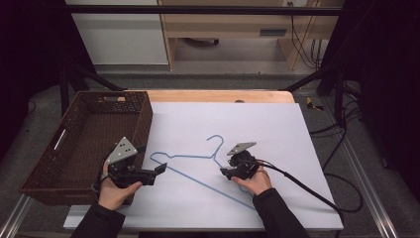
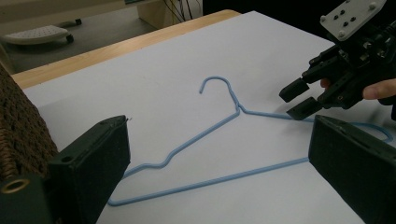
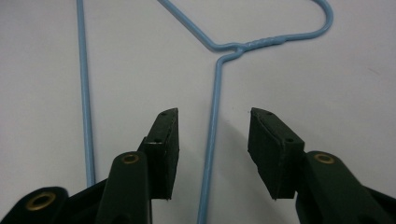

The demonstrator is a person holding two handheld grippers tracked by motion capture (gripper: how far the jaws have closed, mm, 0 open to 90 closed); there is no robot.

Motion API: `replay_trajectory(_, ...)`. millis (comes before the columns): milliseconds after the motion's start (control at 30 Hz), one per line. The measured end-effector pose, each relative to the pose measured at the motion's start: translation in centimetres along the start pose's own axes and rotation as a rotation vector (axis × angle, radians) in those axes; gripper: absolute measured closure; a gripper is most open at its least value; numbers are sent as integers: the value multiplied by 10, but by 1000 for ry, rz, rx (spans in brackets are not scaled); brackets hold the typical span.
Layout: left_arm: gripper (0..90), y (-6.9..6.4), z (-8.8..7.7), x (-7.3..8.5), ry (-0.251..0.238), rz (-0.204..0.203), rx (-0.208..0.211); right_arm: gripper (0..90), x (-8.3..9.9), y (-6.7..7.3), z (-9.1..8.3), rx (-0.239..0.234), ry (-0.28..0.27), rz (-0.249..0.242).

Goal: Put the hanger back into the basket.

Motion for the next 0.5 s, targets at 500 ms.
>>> replay_trajectory(500, 56, -3, 1, 0, 6, 6, 8, 687, 9, 2, 8, 8, 68, -4)
Point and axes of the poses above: each handheld gripper's, and its own axes: z roughly forward along the jaws, x roughly out of its underside, y roughly to its left, the point moved 6 cm from there along z, roughly forward along the jaws, and after that the axes turned 9 degrees about -y, right-handed, at the moved point
